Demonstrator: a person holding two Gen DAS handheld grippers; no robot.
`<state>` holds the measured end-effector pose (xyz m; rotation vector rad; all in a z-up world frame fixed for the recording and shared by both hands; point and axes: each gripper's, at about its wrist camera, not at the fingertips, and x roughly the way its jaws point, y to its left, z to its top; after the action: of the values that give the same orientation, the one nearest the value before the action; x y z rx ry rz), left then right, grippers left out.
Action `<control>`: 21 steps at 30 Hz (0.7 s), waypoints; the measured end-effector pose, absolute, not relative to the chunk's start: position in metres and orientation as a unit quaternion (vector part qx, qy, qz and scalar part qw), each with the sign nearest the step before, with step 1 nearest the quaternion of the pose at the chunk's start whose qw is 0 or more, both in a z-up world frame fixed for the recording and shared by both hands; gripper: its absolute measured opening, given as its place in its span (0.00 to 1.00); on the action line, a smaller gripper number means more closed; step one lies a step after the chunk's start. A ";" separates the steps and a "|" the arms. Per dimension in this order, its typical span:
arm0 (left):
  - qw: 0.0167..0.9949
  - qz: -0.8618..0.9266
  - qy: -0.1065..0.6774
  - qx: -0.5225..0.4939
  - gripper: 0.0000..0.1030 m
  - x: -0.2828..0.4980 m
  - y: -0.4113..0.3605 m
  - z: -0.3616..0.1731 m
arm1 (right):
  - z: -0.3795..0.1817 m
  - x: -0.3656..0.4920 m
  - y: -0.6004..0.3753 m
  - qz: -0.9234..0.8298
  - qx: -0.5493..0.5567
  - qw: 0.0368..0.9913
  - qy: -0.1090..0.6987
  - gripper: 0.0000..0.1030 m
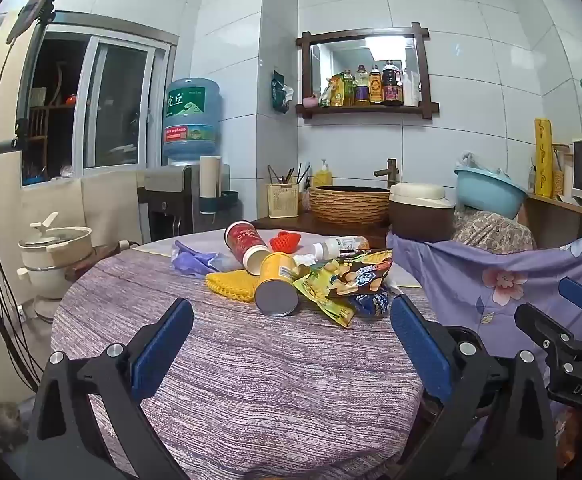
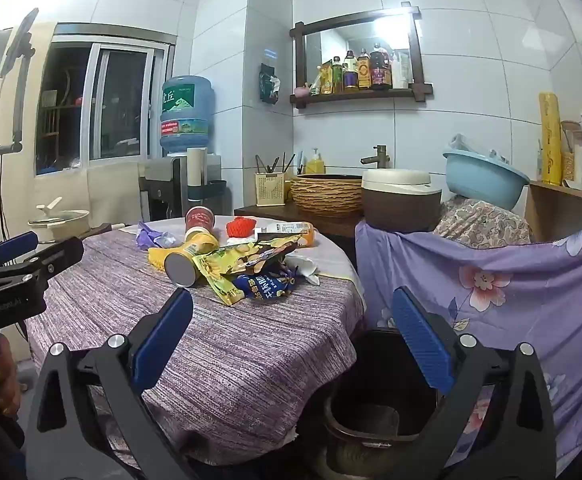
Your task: Collect trash
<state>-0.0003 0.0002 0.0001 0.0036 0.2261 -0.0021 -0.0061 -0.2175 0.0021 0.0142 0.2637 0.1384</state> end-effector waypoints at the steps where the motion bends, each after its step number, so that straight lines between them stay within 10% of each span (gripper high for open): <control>1: 0.993 -0.001 0.115 0.001 0.95 0.000 0.000 0.000 | 0.002 -0.006 -0.217 0.068 0.007 0.989 0.131 0.95; 21: 0.992 0.003 0.123 0.006 0.95 0.005 0.003 -0.007 | 0.002 -0.002 -0.213 0.071 0.006 0.988 0.135 0.95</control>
<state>0.0053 0.0026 -0.0067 0.0119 0.2469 0.0058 -0.0018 -0.2132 0.0019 0.0114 0.2718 0.1423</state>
